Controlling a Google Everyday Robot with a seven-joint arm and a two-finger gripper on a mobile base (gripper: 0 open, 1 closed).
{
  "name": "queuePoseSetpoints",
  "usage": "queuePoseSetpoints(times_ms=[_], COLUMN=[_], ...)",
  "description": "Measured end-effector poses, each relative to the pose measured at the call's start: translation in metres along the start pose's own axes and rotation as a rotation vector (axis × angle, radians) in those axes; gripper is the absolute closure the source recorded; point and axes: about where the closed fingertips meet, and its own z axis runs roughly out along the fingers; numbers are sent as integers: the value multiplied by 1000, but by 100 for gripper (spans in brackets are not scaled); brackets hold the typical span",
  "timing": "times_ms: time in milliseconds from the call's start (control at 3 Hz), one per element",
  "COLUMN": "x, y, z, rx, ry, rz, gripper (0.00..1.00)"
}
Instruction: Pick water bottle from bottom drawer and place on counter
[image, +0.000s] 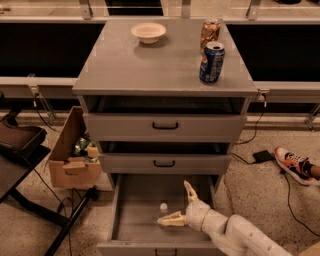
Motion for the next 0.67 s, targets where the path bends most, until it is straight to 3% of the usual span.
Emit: queuePoseSetpoints(times_ms=[667], x=[106], y=[15], z=[69], rx=[-79], ry=[35], rz=[77], gripper=[0])
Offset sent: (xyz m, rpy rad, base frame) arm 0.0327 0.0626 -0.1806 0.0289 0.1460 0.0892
